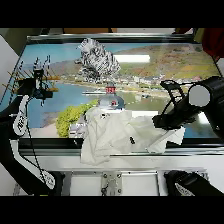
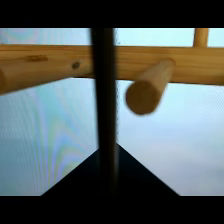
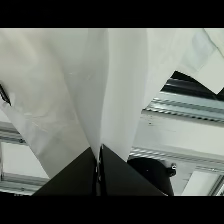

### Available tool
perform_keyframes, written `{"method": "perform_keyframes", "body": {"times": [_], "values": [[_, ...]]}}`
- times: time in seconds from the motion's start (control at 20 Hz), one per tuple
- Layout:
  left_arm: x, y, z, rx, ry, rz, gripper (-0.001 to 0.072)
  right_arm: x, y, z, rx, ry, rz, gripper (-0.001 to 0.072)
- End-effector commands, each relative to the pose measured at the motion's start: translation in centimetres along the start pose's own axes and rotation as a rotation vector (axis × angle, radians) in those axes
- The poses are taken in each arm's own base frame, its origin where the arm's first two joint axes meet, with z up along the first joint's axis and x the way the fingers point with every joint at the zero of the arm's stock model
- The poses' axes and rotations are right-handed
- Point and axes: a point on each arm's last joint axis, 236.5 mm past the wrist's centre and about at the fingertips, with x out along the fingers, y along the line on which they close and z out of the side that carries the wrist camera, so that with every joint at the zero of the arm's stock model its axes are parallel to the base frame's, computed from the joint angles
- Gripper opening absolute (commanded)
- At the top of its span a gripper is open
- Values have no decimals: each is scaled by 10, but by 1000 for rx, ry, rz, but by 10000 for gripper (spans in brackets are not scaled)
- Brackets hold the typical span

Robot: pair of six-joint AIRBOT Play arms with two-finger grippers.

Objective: Fold the clothes and pants, and hang the long-sleeved shirts on hangers.

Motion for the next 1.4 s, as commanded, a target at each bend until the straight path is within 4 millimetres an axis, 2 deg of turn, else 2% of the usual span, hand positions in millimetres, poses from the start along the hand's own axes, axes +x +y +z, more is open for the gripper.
{"method": "perform_keyframes", "body": {"times": [0.0, 0.2, 0.35, 0.5, 0.65, 0.75, 0.9, 1.0, 1.1, 1.25, 1.35], "values": [[-29, 11, 19, -13, -73, 17, 10, 0, 0, 0, -1, 0, 0, 13], [-88, 26, 37, -35, -161, 38, 10, 0, 0, 0, -1, 0, 0, 12], [-129, 27, 44, -22, -206, 43, 10, 0, 0, 0, -1, 0, 0, 13], [-169, 15, 42, 33, -218, 35, 11, 0, 0, 0, -1, 0, 0, 13], [-217, -10, 31, 147, -222, -9, 11, 0, 0, 0, -1, 0, 0, 13], [-251, -41, 14, 291, -224, -122, 11, 0, 0, 0, 0, 0, 0, 13], [-302, -92, -22, 535, -251, -383, 10, 0, 0, 0, -1, 0, 0, 13], [-331, -118, -41, 627, -281, -549, 11, 0, 0, 0, -1, 0, 0, 13], [-335, -115, -72, 657, -174, -589, 11, 0, 0, 0, -1, 0, 0, 13], [-337, -112, -90, 702, -117, -602, 10, 0, 0, 0, -1, 0, 0, 13], [-338, -116, -117, 927, -92, -656, 9, 0, 0, 0, -1, 0, 0, 13]]}}
